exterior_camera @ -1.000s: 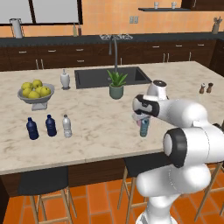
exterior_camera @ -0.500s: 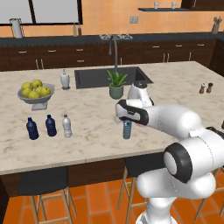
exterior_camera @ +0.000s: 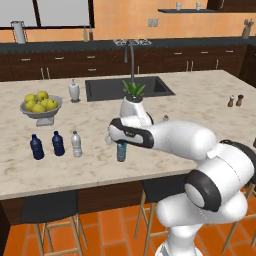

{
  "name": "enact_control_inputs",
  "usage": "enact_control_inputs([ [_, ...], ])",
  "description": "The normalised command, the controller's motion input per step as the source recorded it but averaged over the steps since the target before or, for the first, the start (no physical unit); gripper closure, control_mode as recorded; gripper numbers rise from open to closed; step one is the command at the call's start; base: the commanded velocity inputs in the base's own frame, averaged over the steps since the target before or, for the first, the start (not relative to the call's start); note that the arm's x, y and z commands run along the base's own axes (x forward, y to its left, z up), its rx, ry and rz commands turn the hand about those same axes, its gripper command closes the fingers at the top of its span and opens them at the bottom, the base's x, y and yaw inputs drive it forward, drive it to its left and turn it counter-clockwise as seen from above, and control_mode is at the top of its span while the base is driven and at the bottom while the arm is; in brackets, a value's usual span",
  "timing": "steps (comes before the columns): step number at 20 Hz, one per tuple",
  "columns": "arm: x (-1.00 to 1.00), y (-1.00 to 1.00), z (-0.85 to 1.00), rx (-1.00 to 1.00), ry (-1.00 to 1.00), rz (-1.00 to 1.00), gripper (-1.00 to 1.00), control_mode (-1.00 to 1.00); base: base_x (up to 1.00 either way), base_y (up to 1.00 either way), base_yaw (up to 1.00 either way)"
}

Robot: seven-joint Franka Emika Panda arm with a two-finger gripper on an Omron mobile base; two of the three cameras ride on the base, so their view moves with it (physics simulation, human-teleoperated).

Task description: Move the plastic bottles in the middle to the plastics group, and the glass bottles in the middle to the glass group.

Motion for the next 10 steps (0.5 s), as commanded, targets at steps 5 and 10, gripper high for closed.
enact_control_inputs([
  [5, -0.14, 0.99, 0.05, 0.0, 0.0, 0.1, 1.0, -1.0, 0.0, 0.0, 0.0],
  [10, -0.29, 1.0, 0.05, 0.0, 0.0, 0.11, 1.0, -1.0, 0.0, 0.0, 0.0],
])
